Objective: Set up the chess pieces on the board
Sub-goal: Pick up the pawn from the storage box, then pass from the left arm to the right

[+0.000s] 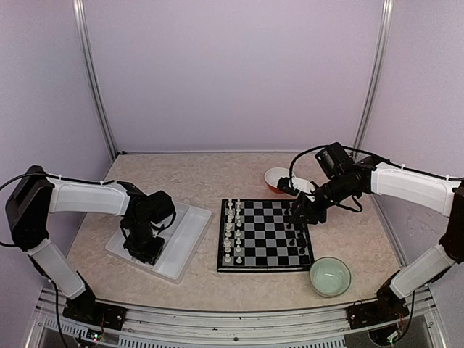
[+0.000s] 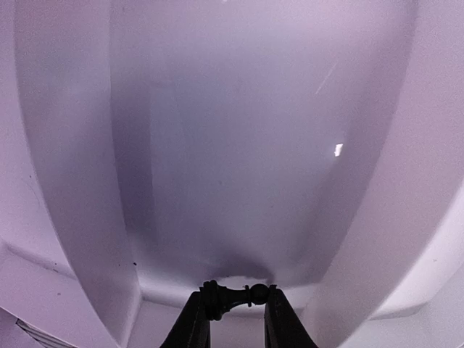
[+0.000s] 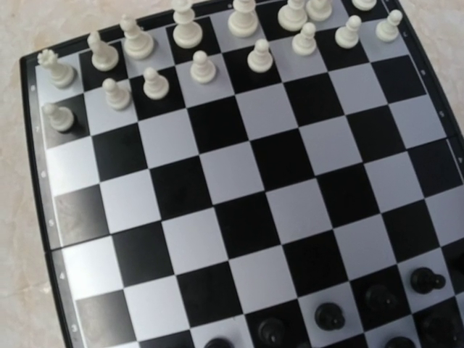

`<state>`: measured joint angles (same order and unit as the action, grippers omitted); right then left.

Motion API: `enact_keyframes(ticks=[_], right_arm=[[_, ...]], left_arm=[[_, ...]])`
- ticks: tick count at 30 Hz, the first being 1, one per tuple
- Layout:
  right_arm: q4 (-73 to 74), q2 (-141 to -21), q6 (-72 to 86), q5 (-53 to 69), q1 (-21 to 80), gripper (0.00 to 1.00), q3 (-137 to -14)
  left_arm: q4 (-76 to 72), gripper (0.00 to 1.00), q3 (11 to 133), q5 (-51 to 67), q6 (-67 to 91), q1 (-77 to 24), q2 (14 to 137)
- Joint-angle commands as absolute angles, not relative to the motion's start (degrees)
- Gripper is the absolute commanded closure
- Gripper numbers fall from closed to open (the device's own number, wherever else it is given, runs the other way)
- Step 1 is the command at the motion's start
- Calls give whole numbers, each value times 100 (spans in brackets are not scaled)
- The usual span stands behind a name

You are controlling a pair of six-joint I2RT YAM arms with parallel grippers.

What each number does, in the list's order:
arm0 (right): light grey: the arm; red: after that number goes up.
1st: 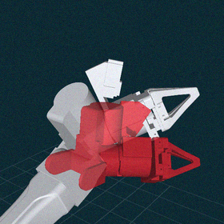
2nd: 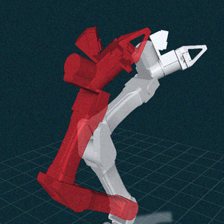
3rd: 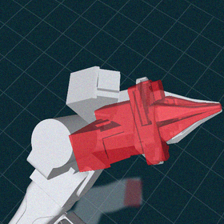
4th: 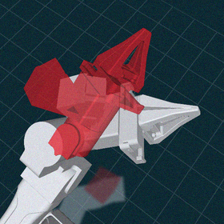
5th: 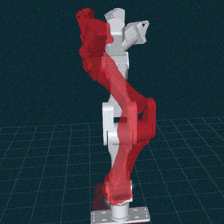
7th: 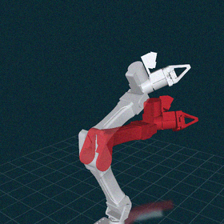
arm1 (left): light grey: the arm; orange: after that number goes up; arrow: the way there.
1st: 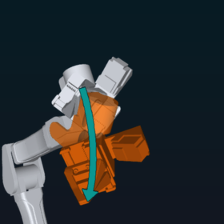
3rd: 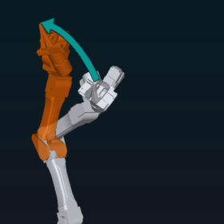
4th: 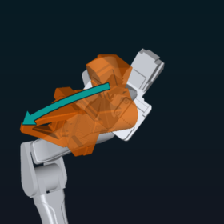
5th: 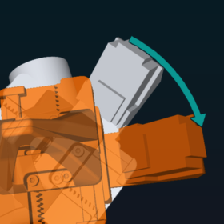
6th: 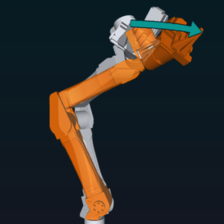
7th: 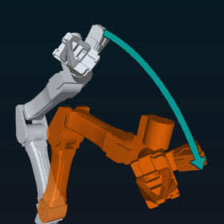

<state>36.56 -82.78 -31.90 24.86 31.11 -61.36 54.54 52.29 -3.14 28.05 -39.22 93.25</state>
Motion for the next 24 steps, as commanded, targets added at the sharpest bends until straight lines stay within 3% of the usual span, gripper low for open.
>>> enact_keyframes(ticks=[1,10,24], right_arm=[[3628,-8280,-3163,2567,3059,61,-6282],[3700,-8342,-3171,2655,3059,61,-6394],[3918,-8752,-3188,3181,3123,61,-6928]], left_arm=[[5285,79,5597,-52,2732,-3702,8952],[4751,78,5410,695,2633,-3191,8446],[1829,76,4559,3765,3377,-3261,7935]])
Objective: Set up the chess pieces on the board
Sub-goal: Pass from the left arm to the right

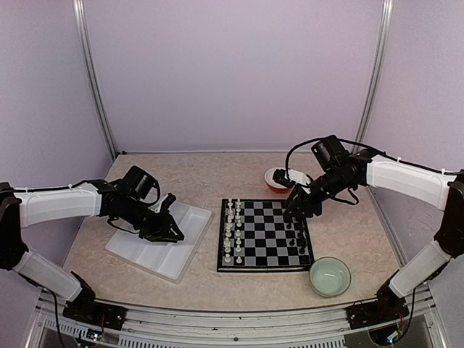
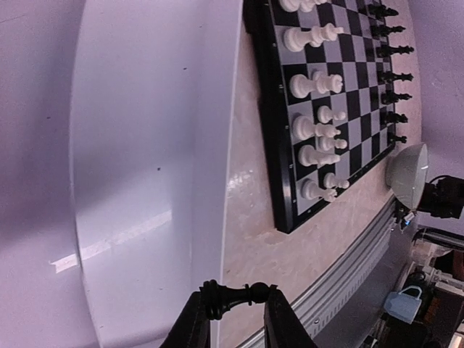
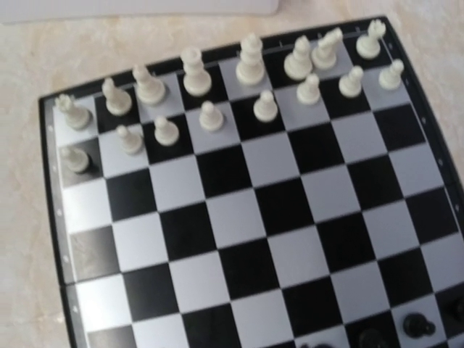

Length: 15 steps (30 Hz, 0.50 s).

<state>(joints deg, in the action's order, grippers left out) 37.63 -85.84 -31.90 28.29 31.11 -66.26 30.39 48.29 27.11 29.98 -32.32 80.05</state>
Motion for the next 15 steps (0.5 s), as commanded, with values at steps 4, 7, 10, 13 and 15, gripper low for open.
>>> enact_keyframes(ticks=[4,7,10,13,15], right_arm=[[3952,-9072,-3208,3275,3503,61,-7281],[3858,-9354,-3230,3268,3881,61,-7598],[3785,-9723,-3244,3265,4263,61,-8005],[3703,-10135,-3243,3277,4623,61,-8435],[3660,-10371,-3255,3285,4821,61,-8691]], left_arm=[[725,75,4283,4454,3806,-3331,8053],[-5,74,4166,4799,4146,-3435,8134],[-610,72,4123,4987,4408,-3564,8236],[-1052,72,4122,5158,4653,-3695,8328],[-1319,71,4131,5253,4805,-3774,8385]])
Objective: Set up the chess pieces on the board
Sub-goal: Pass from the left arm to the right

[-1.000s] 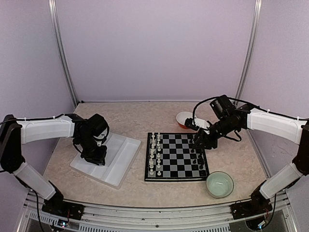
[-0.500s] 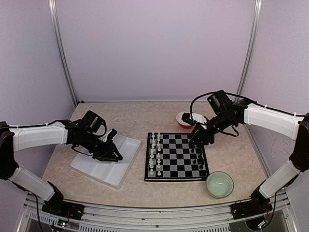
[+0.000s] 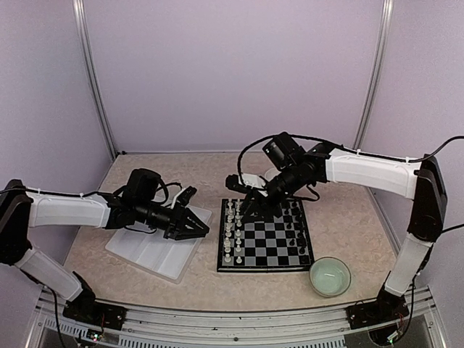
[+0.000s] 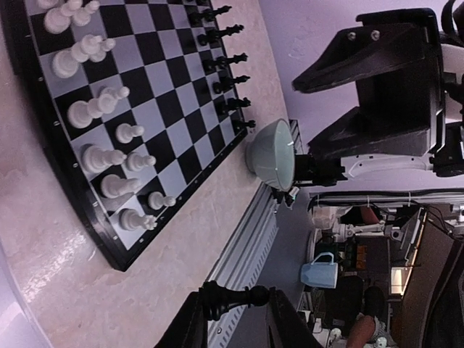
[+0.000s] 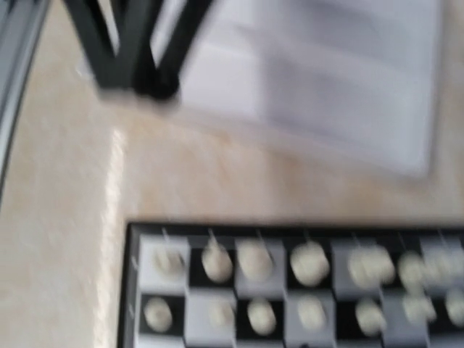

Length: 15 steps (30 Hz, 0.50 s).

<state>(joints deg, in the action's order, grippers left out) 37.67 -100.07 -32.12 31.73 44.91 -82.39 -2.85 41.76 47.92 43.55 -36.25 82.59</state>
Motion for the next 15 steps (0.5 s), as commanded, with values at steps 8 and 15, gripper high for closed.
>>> enact_keyframes(ticks=[8,15], right_arm=[[3470,-10706,-3235,3380,5207,61,-9023],[3356,-10588,-3290,3454,5367,61,-8899]], left_arm=[[-2102,71,4148,5508,5313,-3888,8592],[-2659,70,4131,5697,5654,-3963,8742]])
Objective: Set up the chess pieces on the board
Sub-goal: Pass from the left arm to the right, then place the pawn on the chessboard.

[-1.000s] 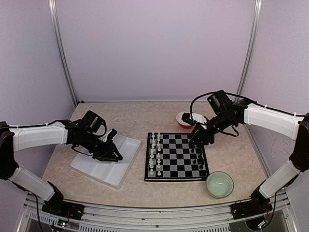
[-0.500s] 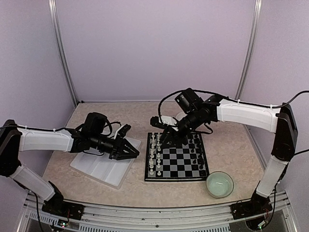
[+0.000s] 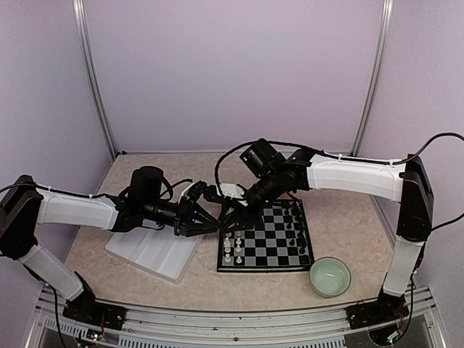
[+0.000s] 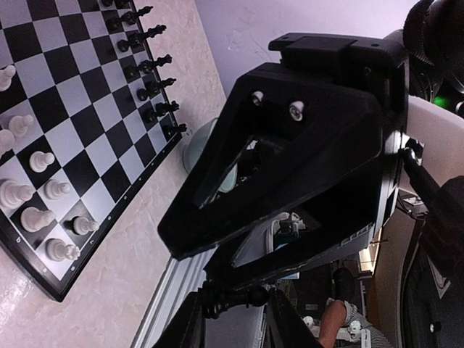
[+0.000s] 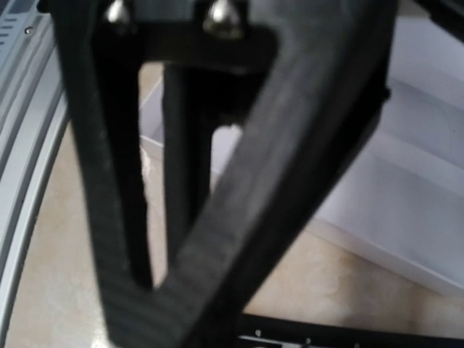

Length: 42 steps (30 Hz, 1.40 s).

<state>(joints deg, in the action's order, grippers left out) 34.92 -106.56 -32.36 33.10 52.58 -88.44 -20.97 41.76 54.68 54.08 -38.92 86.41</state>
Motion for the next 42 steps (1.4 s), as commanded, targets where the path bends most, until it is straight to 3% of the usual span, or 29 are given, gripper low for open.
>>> enact_keyframes(ticks=[1,8,19,24,33,42], right_arm=[[3342,-10590,-3277,3446,5376,61,-8907],[3284,-10529,-3225,3458,5398,64,-8921],[3296,-10534,-3226,3515,5406,88,-8866],[3584,-10398,-3401,3300,5390,91,-8803],[4818,-9821,-3999,2656,4961,92,-7937],[5574,-10384,-4265,2422,4419,93,-7688]], left_arm=[[-2670,70,4139,5710,5667,-3968,8772],[-2723,70,4107,5727,5702,-3988,8841],[-2865,69,4024,5709,5756,-3990,8837],[-2525,67,4015,5692,5598,-3954,8806],[-455,65,4181,5206,4321,-3508,8164],[444,64,4416,4912,3855,-3419,8038]])
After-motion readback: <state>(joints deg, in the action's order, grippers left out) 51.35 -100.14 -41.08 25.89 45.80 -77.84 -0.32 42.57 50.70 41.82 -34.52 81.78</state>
